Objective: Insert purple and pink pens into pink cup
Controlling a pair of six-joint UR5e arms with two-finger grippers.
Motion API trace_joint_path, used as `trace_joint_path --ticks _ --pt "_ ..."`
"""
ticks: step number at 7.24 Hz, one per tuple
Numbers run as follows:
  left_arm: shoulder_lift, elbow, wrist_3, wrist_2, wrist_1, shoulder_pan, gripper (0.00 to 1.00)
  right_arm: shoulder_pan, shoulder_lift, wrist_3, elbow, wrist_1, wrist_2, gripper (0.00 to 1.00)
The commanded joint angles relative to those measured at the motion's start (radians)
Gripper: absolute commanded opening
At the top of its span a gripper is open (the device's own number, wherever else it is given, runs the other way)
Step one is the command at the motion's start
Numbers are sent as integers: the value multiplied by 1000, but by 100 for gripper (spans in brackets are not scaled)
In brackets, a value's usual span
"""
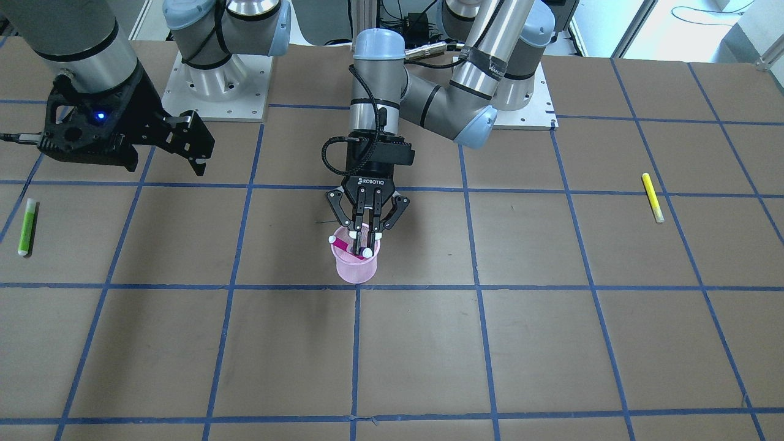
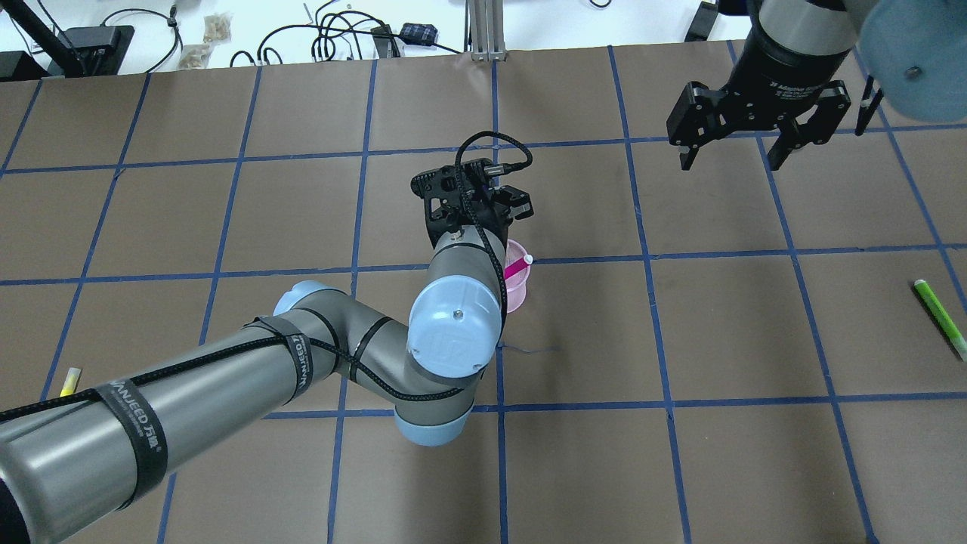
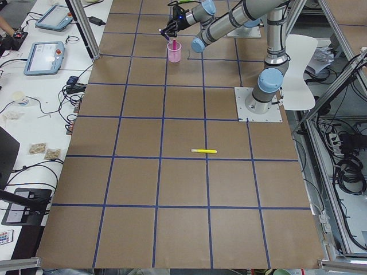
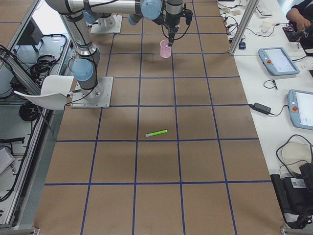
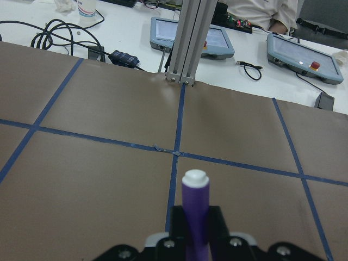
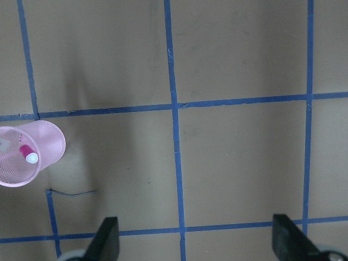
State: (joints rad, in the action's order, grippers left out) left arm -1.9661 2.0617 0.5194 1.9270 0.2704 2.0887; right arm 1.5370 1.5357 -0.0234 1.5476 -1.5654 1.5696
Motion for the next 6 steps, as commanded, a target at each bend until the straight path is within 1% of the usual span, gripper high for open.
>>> trace_joint_path --ticks 1,6 --pt "-42 0 -4 32 67 11 0 0 0 0 0 -1 6 100" --pt "-86 2 -12 33 141 17 0 0 -2 0 2 1 4 100"
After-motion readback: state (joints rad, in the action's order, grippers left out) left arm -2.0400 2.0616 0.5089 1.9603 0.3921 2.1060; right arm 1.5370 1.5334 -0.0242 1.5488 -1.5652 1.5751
